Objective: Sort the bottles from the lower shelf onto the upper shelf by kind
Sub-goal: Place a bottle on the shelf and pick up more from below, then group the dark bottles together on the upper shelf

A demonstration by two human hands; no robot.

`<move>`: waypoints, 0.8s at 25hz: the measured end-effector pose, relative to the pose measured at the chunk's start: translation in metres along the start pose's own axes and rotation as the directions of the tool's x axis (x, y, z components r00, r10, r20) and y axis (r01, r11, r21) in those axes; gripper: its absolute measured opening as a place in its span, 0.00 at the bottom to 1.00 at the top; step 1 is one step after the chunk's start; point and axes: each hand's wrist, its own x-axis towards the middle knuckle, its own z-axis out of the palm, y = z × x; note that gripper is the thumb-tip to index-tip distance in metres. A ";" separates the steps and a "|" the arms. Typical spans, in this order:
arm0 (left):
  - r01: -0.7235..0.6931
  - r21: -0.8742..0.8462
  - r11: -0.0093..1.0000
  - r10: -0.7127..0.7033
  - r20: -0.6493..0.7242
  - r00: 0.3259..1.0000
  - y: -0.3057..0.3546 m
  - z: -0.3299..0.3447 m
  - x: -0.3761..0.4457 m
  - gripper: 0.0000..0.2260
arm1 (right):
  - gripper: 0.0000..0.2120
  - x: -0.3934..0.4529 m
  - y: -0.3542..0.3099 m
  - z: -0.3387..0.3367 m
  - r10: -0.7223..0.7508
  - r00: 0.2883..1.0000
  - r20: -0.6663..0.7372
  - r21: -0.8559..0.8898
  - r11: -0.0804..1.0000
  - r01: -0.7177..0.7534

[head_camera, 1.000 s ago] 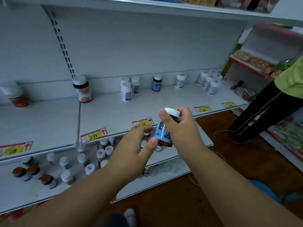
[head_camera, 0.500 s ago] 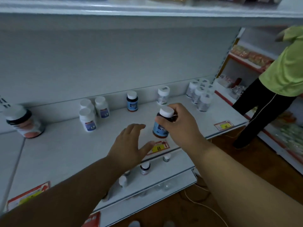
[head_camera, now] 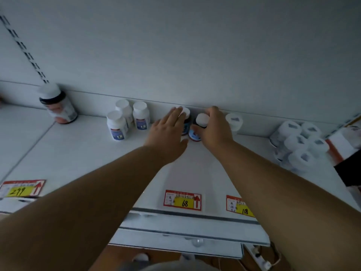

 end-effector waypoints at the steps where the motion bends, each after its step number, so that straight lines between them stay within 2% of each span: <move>1: 0.005 0.022 1.000 -0.005 0.029 1.000 -0.001 0.001 0.003 0.36 | 0.27 0.001 0.002 0.002 -0.021 1.000 0.003 -0.002 1.000 0.021; 5: 0.008 0.042 0.999 -0.011 0.068 0.998 -0.001 0.003 0.007 0.36 | 0.27 -0.005 0.010 0.009 -0.115 0.992 0.053 -0.006 0.993 0.116; 12: -0.040 0.062 0.997 0.033 0.116 0.993 -0.004 -0.002 0.011 0.37 | 0.32 0.001 0.006 0.012 -0.083 0.995 0.057 -0.088 0.992 0.088; 15: -0.091 0.018 0.996 0.090 0.037 0.995 -0.010 -0.004 0.002 0.37 | 0.38 -0.020 -0.007 0.005 -0.046 0.999 -0.011 -0.102 0.994 0.044; 17: -0.136 -0.027 0.990 0.135 -0.051 0.990 -0.014 -0.007 -0.015 0.34 | 0.37 -0.042 -0.017 -0.001 -0.056 0.995 -0.088 -0.128 0.991 0.044; 20: -0.159 -0.105 0.982 0.148 -0.108 0.983 -0.026 -0.012 -0.051 0.29 | 0.34 -0.079 -0.042 -0.006 -0.106 0.988 -0.110 -0.159 0.983 0.088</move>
